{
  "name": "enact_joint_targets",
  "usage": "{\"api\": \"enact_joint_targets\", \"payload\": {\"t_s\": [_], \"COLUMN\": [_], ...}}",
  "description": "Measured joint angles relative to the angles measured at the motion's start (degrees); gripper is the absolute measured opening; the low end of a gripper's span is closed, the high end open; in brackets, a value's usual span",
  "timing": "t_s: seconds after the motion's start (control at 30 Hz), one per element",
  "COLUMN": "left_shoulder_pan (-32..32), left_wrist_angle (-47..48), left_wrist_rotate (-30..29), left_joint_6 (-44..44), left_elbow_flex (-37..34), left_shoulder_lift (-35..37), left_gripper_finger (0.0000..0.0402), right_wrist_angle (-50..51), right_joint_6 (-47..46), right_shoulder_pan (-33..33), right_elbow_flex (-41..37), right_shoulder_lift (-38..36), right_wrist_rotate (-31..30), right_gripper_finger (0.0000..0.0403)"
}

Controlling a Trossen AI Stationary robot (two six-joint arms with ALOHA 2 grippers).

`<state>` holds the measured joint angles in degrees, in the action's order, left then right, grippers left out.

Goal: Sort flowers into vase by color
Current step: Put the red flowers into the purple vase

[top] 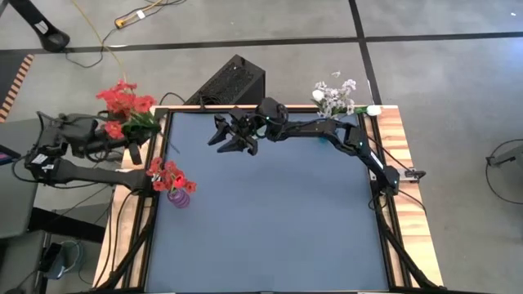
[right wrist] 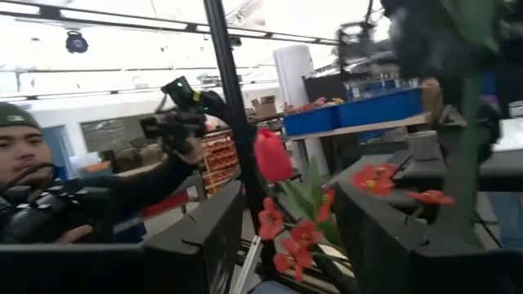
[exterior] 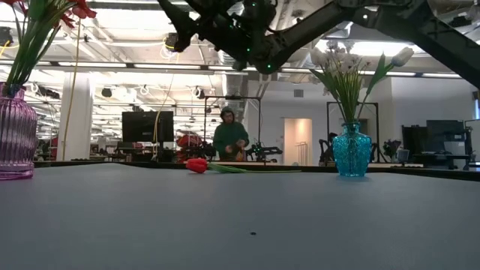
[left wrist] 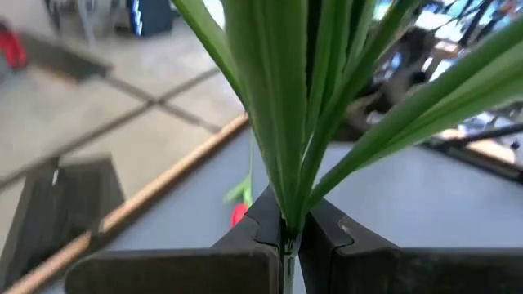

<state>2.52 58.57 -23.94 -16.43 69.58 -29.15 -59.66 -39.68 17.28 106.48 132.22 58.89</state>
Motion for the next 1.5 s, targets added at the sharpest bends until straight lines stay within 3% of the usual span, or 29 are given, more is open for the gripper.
{"api": "enact_joint_targets", "payload": {"t_s": [0.13, 0.43, 0.67, 0.87, 1.1, 1.5], "left_shoulder_pan": [0.00, 0.00, 0.00, 0.00, 1.43, 5.06], "left_wrist_angle": [7.83, 15.80, 22.07, 18.30, 12.20, 9.15], "left_wrist_rotate": [0.20, 1.23, 12.47, 17.34, 22.33, 24.20], "left_joint_6": [-5.00, -5.76, -6.52, -6.01, -5.19, -5.22], "left_elbow_flex": [-1.51, 1.29, 4.49, 2.97, -4.88, -14.54], "left_shoulder_lift": [1.51, 2.32, 3.59, 7.25, 13.69, 22.12], "left_gripper_finger": [0.0002, 0.0002, 0.0002, 0.0002, 0.0002, 0.0002], "right_wrist_angle": [0.06, 0.83, 0.83, 0.58, -2.14, -8.08], "right_joint_6": [-0.78, -3.27, -5.36, -5.51, -8.68, -12.74], "right_shoulder_pan": [-0.23, -2.93, -7.79, -11.66, -13.66, -11.87], "right_elbow_flex": [0.00, -0.02, -0.02, -0.02, -0.02, -0.90], "right_shoulder_lift": [0.00, 0.00, 0.00, 0.00, 0.00, -0.02], "right_wrist_rotate": [0.46, 4.72, 10.08, 12.74, 18.38, 16.85], "right_gripper_finger": [0.0212, 0.0204, 0.0196, 0.0190, 0.0182, 0.0173]}}
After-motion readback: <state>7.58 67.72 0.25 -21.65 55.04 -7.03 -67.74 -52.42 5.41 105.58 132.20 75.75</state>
